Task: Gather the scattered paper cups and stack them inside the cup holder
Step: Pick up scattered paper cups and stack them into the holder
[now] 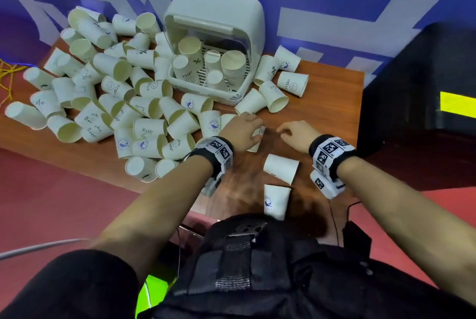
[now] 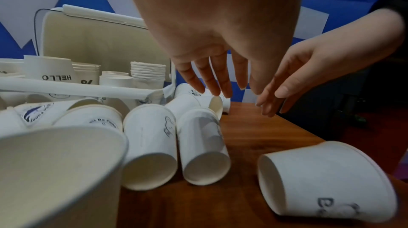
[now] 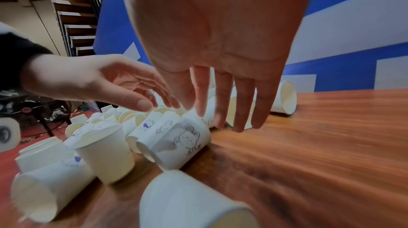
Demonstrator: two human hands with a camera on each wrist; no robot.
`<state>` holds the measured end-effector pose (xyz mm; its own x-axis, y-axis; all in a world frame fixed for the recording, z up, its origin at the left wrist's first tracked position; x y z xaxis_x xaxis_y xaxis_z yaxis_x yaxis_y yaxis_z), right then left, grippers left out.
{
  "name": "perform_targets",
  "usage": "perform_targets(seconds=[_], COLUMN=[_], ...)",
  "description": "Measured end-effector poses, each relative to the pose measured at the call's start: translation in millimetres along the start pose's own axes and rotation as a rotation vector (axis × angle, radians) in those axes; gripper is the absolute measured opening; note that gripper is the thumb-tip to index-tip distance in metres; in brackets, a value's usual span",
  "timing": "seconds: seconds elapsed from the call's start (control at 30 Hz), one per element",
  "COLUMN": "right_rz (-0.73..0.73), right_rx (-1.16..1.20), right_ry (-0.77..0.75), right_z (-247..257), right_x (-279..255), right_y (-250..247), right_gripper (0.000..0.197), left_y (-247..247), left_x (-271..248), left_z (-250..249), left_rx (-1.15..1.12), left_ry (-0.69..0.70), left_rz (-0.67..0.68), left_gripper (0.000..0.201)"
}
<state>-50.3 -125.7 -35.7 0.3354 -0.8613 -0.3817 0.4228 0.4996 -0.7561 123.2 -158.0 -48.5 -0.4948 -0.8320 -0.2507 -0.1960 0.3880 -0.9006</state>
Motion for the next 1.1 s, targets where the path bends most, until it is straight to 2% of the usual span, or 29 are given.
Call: perform_targets(seconds=[0.2,0.33,0.63,0.87,0.97,1.1], right_rz=[0.179,0.247,0.31,0.311,0.269,0.214], right_rx=[0.032,0.002,-0.038,0.045,0.109,0.184], right_ry=[0.009,-0.001,-0.034,-0.059,-0.016,-0.011], right_z=[-19,-29,-43,-50,-57,-60], right_x=[-23,-30,-37,-40,-38,-34], right_y=[27,40,57,60,59,48], right_gripper=[0.045,0.054,0.071,0.103,0.108,0.107], left_y=[44,68,93,92,91,77], left_x=[-15,-23,-23,-13,-8,-2], left_z=[-20,-26,-42,-50,-50,-53], left_rx=[-0.033,-0.032,-0.105,-0.182,-0.182,-0.189], left_ry=[-0.085,-0.162,-0.277,-0.303,-0.323,-0.329], left_rz=[0.199,0.268,0.315,0.327,0.326,0.254], left_gripper=[0.058,0.059,0.061,0.063,0.057,0.044])
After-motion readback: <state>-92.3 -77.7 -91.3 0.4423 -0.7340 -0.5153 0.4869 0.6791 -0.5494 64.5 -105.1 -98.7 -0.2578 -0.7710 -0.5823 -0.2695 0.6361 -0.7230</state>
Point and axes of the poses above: each hand's wrist, its own x-axis towards the middle knuckle, its own y-axis out of the palm, z = x × y, the point moved 3 cm from there along x, towards the middle knuckle, and after that the axes turned 12 degrees about -y, right-handed, at the moved point
